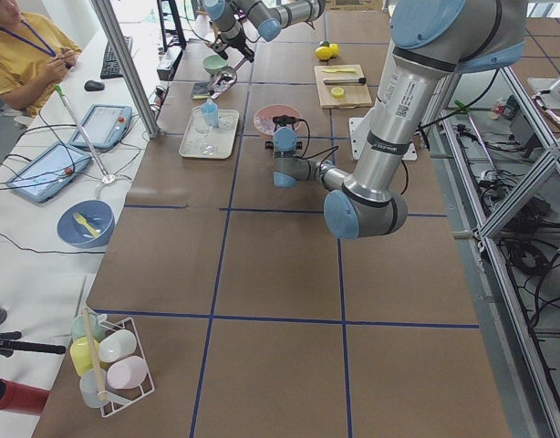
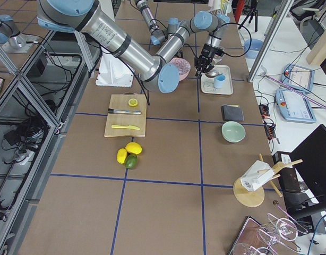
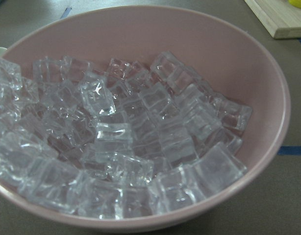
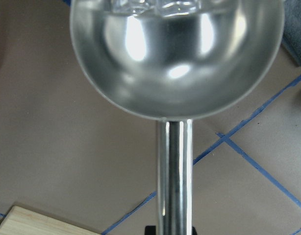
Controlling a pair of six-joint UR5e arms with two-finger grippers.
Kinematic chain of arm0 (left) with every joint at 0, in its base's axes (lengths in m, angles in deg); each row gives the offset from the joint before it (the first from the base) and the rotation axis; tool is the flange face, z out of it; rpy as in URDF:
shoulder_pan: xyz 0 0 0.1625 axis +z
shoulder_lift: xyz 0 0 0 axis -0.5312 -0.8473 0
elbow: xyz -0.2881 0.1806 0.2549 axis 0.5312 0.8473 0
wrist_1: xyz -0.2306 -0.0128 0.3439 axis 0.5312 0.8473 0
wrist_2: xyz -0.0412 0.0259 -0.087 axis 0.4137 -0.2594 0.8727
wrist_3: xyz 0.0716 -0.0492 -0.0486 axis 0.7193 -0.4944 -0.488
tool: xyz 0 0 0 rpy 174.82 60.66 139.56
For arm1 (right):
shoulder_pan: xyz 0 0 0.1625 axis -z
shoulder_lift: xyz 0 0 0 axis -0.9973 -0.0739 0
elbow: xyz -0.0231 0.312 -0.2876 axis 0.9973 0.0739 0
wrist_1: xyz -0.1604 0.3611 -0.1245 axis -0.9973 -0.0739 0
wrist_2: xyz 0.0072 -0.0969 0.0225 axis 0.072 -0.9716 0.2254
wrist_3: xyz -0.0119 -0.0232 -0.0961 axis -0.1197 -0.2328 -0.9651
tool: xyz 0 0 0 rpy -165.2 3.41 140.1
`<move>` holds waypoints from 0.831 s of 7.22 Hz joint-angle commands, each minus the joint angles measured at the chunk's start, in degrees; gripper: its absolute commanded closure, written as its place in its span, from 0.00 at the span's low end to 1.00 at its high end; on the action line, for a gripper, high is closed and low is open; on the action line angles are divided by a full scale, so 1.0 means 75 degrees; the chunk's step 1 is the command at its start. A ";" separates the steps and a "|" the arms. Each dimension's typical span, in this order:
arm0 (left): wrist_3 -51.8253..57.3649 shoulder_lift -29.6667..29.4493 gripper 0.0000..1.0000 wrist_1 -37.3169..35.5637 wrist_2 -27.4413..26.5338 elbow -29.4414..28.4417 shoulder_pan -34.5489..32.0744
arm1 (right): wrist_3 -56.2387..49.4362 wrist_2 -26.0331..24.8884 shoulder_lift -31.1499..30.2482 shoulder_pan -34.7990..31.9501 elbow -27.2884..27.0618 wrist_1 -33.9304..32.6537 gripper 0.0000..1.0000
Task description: Put ice in cup with scoop
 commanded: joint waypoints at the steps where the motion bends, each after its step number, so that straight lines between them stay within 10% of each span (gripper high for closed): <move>1: 0.0000 0.0000 0.00 0.0000 0.0000 0.0000 0.0012 | -0.0093 0.0025 0.0067 -0.0058 0.0130 -0.0070 1.00; 6: 0.0000 0.0012 0.00 0.0000 0.0000 0.0000 0.0000 | -0.0104 0.0025 0.0125 -0.0140 0.0130 -0.0176 1.00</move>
